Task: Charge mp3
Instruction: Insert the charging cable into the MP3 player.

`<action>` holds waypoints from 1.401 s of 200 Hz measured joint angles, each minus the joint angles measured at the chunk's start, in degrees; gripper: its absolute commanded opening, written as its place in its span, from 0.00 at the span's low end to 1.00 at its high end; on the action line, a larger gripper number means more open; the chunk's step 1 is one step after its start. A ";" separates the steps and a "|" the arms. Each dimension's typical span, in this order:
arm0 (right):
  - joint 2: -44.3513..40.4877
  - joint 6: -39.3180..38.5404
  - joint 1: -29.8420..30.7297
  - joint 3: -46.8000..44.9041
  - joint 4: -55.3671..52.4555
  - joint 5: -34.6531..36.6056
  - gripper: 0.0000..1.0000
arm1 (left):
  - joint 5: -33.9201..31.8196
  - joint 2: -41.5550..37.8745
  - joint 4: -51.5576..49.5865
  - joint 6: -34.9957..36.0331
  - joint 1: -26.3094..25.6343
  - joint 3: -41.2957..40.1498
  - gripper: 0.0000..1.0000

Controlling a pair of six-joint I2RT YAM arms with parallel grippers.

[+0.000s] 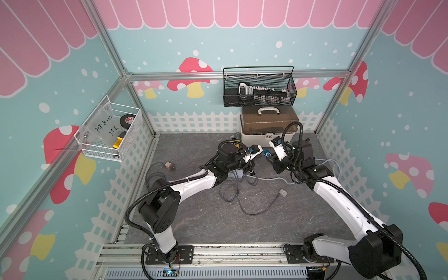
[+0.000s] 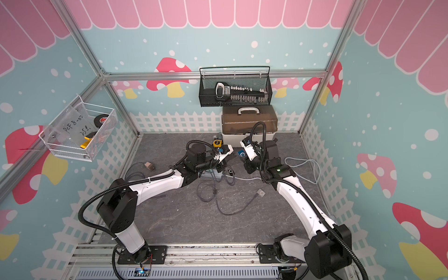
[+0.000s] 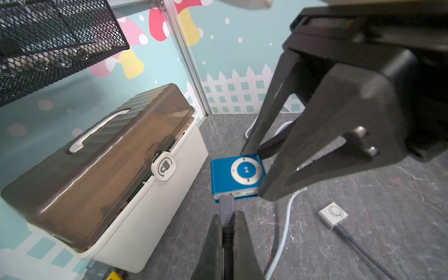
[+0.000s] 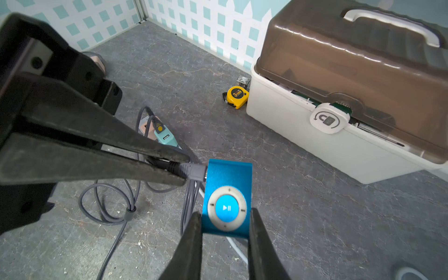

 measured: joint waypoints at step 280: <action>-2.71 0.11 6.01 -0.59 -0.66 11.10 0.00 | 0.90 0.35 -2.43 -2.14 0.37 1.64 0.30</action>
